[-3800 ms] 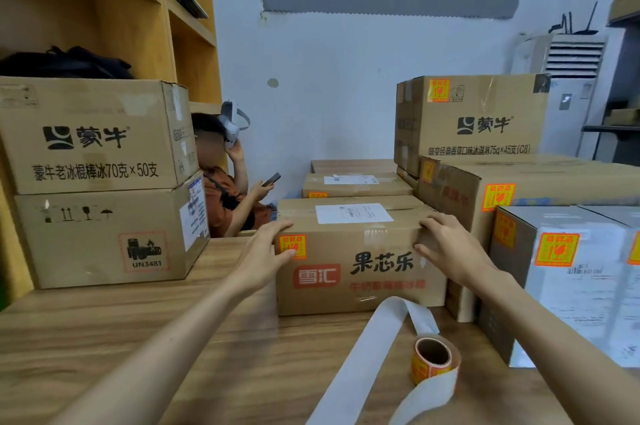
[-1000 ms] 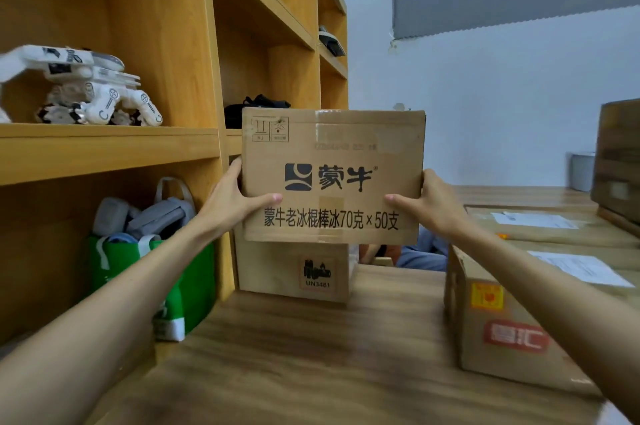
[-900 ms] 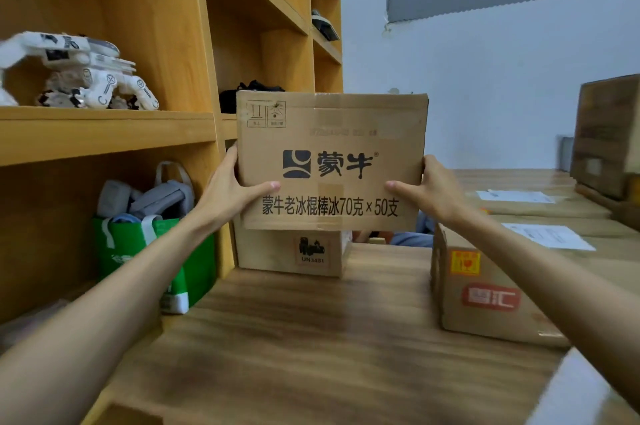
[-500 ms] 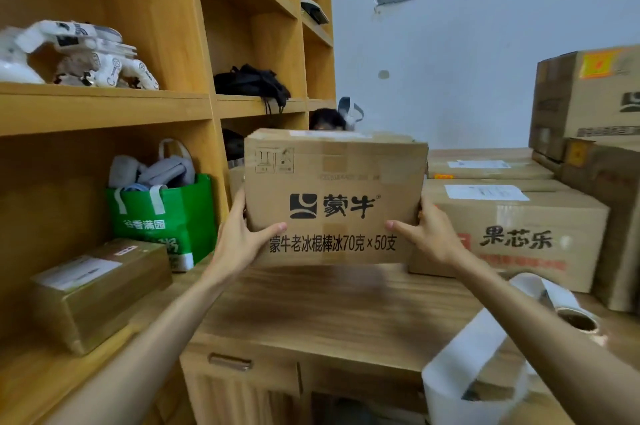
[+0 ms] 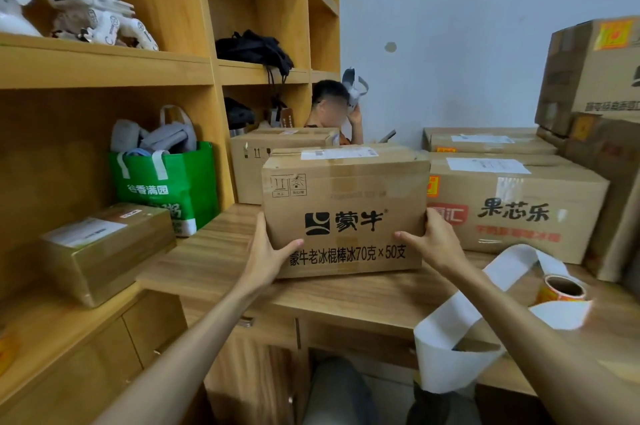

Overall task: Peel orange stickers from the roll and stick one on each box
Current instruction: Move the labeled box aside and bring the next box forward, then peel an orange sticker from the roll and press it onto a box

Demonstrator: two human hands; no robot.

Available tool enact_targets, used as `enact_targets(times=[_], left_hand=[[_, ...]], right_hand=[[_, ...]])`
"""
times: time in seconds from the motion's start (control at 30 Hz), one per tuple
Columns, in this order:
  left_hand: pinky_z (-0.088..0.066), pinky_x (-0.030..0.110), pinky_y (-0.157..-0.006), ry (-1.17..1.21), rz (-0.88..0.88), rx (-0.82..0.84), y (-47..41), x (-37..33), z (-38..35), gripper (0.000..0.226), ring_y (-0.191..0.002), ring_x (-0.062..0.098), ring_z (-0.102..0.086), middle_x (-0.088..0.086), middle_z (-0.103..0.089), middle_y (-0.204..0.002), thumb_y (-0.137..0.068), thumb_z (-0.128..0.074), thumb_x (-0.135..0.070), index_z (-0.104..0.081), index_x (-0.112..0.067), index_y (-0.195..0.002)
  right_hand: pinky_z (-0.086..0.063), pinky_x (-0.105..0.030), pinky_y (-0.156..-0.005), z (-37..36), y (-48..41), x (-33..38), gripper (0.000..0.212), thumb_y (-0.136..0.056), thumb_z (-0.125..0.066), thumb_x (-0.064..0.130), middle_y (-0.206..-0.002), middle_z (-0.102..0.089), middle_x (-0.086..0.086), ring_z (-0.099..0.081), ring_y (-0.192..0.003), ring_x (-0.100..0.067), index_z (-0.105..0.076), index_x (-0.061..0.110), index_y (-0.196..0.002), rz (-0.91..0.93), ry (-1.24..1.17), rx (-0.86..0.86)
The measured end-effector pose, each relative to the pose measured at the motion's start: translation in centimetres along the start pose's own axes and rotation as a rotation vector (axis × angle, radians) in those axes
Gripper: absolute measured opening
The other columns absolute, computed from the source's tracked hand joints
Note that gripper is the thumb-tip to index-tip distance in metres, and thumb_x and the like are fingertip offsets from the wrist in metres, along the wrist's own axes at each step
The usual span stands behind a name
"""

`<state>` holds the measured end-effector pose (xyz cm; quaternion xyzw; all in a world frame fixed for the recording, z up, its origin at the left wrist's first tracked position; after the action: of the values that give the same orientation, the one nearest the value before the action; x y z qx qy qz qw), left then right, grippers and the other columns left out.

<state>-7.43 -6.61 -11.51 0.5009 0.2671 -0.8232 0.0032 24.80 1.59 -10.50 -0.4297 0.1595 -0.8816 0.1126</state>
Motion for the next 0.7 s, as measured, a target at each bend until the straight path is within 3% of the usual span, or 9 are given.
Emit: enact_targets(times=[0.2, 0.27, 0.37, 0.47, 0.57, 0.7], left_hand=[[-0.033, 0.048, -0.119, -0.017, -0.003, 0.097, 0.0, -0.5, 0.1, 0.102, -0.135, 0.007, -0.039, -0.012, -0.04, -0.15, -0.079, -0.086, -0.03, -0.019, -0.028, -0.157], [-0.03, 0.044, -0.117, -0.041, -0.04, 0.023, 0.2, -1.6, 1.0, 0.111, -0.142, 0.01, -0.033, -0.006, -0.03, -0.162, -0.077, -0.087, -0.038, -0.012, -0.033, -0.159], [-0.031, 0.042, -0.118, -0.115, -0.247, -0.211, 1.0, -4.0, 1.5, 0.099, -0.144, 0.013, -0.034, 0.001, -0.034, -0.159, -0.08, -0.082, -0.047, -0.024, -0.025, -0.156], [-0.036, 0.035, -0.116, -0.188, -0.562, -0.239, 2.0, -7.4, -0.9, 0.075, -0.136, 0.008, -0.04, 0.004, -0.045, -0.146, -0.086, -0.071, -0.048, -0.041, -0.014, -0.146], [-0.039, 0.032, -0.114, -0.167, -0.723, -0.081, 3.1, -10.8, -5.6, 0.062, -0.131, 0.006, -0.044, 0.0, -0.05, -0.139, -0.091, -0.068, -0.042, -0.046, -0.014, -0.141], [-0.048, 0.032, -0.099, -0.153, -0.699, 0.297, 5.8, -14.4, -13.0, 0.045, -0.115, 0.005, -0.052, -0.006, -0.059, -0.123, -0.093, -0.065, -0.047, -0.057, -0.019, -0.128]], right_hand=[[-0.056, -0.04, -0.083, 1.2, 0.1, -0.7, 0.049, -0.081, -0.078, 0.044, -0.114, -0.064, -0.002, -0.062, -0.097, -0.018, -0.055, 0.016, -0.114, 0.002, 0.13, 0.011], [-0.055, -0.037, -0.086, 2.7, 0.2, -0.6, 0.051, -0.083, -0.077, 0.042, -0.116, -0.064, 0.002, -0.062, -0.1, -0.017, -0.057, 0.014, -0.121, 0.03, 0.155, 0.056], [-0.048, -0.032, -0.087, 5.6, 1.0, -0.5, 0.046, -0.086, -0.074, 0.038, -0.115, -0.061, 0.001, -0.058, -0.103, -0.017, -0.059, 0.012, -0.121, 0.096, 0.247, 0.082], [-0.047, -0.031, -0.093, 8.4, 2.3, -0.9, 0.041, -0.087, -0.074, 0.035, -0.117, -0.062, 0.0, -0.057, -0.107, -0.016, -0.062, 0.013, -0.119, 0.122, 0.279, 0.073], [-0.049, -0.033, -0.094, 10.9, 3.7, -1.5, 0.033, -0.086, -0.075, 0.034, -0.115, -0.063, 0.005, -0.058, -0.107, -0.011, -0.066, 0.017, -0.113, 0.129, 0.285, 0.104], [-0.045, -0.021, -0.081, 13.8, 5.5, -2.6, 0.014, -0.088, -0.072, 0.035, -0.108, -0.063, 0.01, -0.058, -0.1, -0.004, -0.069, 0.026, -0.098, 0.12, 0.383, 0.167]])
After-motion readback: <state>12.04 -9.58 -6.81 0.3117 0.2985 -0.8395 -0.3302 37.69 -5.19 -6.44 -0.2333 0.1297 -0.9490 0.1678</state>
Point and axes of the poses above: each hand's wrist, its own y-axis away from the middle knuckle, its own z-axis out of the back of the hand, x = y × z, the point moved 2 cm from there along -y, towards the middle knuckle
